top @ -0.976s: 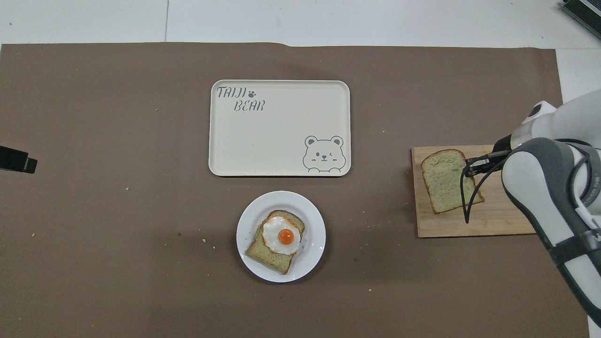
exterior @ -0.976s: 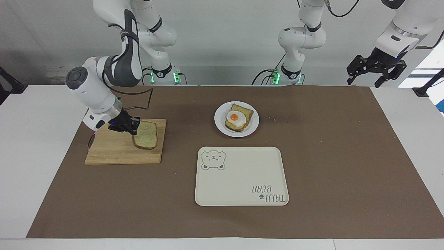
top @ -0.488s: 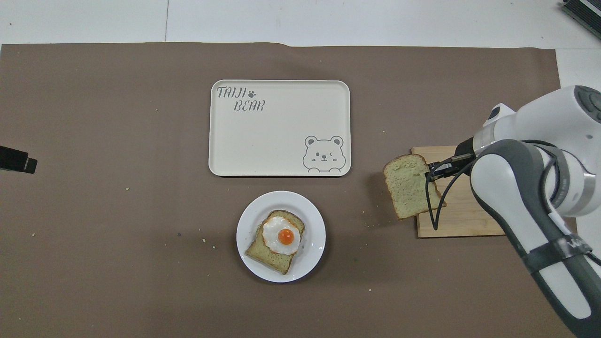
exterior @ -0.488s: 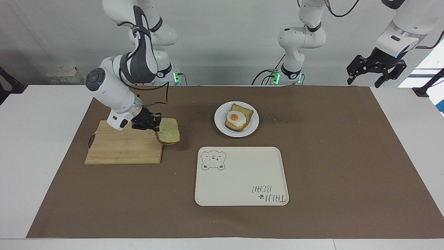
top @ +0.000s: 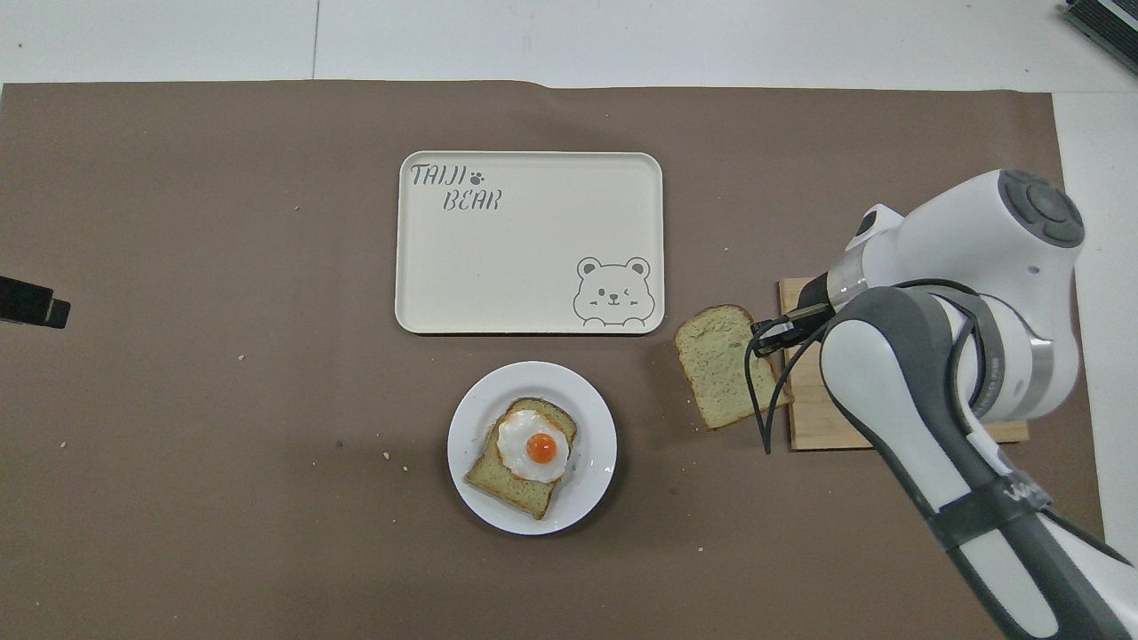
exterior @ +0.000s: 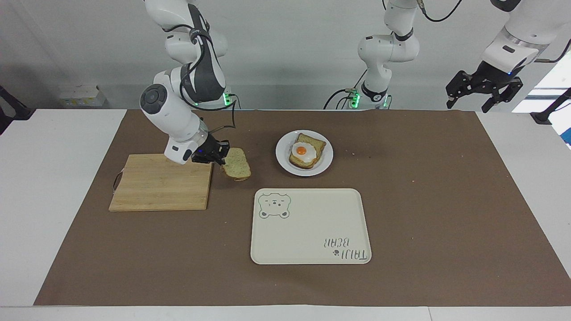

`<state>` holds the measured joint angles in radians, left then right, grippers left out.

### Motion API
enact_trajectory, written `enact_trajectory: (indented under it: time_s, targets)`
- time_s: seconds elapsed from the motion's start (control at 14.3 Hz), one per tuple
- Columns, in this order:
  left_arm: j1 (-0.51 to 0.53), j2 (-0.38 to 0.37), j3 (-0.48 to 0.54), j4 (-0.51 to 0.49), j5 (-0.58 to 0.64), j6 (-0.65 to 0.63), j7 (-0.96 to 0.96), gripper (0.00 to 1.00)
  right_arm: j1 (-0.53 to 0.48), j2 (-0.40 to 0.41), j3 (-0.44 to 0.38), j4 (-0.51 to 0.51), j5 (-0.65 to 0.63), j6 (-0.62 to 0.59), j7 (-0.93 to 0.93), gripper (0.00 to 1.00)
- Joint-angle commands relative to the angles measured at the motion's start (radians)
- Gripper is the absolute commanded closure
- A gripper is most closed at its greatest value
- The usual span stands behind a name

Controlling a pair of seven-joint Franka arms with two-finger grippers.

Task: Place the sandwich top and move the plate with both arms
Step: 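Carry the bread slice with the right gripper over the egg toast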

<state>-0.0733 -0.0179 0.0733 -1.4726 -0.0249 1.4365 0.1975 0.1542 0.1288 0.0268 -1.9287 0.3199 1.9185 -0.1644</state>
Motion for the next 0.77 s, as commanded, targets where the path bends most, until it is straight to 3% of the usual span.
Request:
enact_trajectory:
  time_s: [0.0,0.42,0.7]
  targets:
    - [0.001,-0.023,0.002,-0.025,-0.006,-0.004,-0.009,0.00,0.033,-0.035,0.001,-0.029,0.074,0.007,0.083,1.00]
    - [0.001,-0.023,0.002,-0.025,-0.006,-0.004,-0.009,0.00,0.160,-0.029,0.002,-0.029,0.125,0.071,0.313,1.00]
    - [0.001,-0.025,0.002,-0.025,-0.006,-0.004,-0.009,0.00,0.258,-0.012,0.002,-0.052,0.182,0.185,0.434,1.00]
